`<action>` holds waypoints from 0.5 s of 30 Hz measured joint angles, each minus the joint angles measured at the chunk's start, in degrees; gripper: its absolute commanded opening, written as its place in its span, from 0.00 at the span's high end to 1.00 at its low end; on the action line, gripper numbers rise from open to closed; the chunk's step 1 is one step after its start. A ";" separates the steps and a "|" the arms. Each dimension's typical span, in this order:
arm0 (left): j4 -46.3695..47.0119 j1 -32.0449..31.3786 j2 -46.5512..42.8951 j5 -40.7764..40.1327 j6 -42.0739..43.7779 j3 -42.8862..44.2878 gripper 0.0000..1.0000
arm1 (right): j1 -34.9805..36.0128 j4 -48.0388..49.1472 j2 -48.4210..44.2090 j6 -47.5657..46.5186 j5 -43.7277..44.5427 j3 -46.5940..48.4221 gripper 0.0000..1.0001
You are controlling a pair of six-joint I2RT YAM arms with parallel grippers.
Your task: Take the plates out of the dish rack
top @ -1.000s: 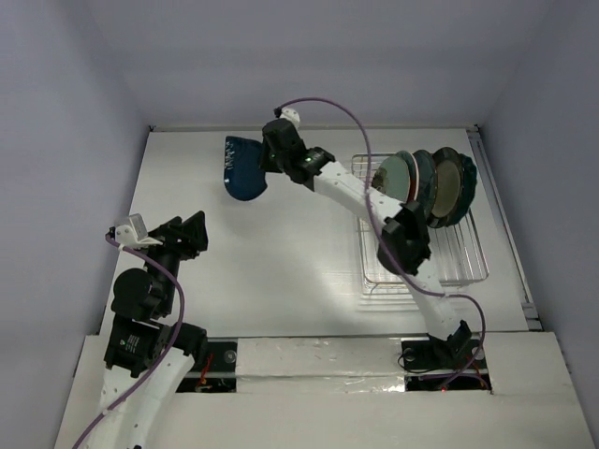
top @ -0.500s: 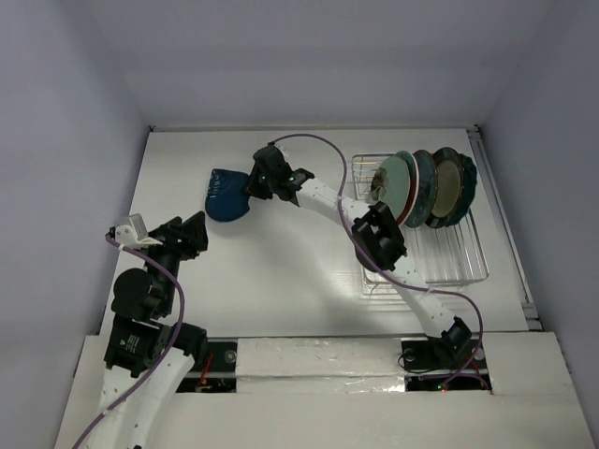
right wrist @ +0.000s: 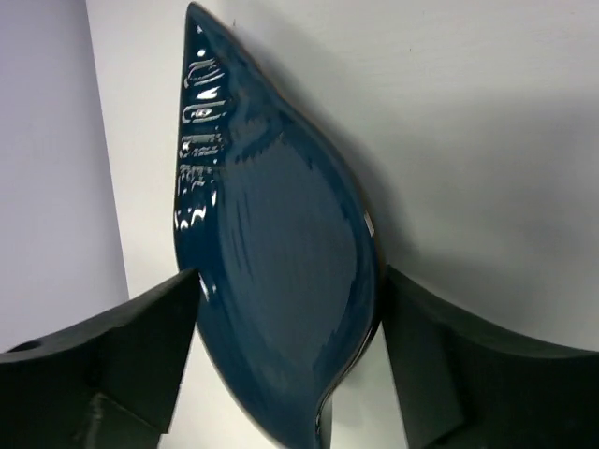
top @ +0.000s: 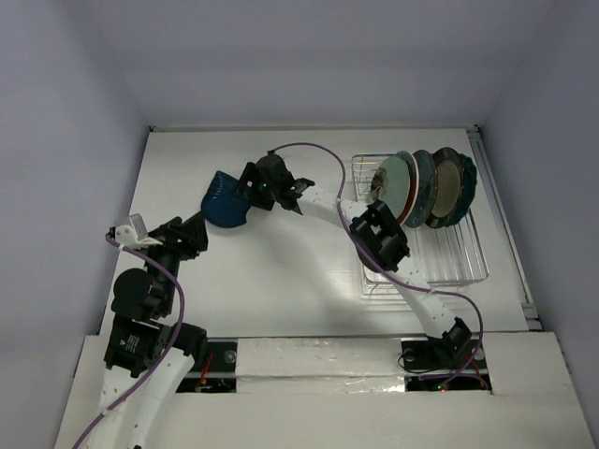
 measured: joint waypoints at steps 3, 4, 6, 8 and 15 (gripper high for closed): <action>0.00 0.00 0.00 0.00 0.00 0.00 0.42 | 0.04 -1.38 -3.32 -2.36 0.96 -2.80 0.05; 0.00 0.00 0.00 0.00 0.00 0.00 0.42 | 0.04 -2.25 -4.50 -3.32 1.55 -3.23 0.03; 0.00 0.00 0.00 0.00 0.00 0.00 0.42 | 0.04 -3.82 -6.73 -5.55 3.13 -3.58 0.02; 0.00 0.00 0.00 0.00 0.00 0.00 0.45 | 0.04 -4.98 -10.01 -8.41 5.14 -4.81 0.05; -0.26 0.00 0.02 0.00 -0.11 0.00 0.93 | -0.96 -4.72 -37.03 -19.91 15.06 -28.15 1.00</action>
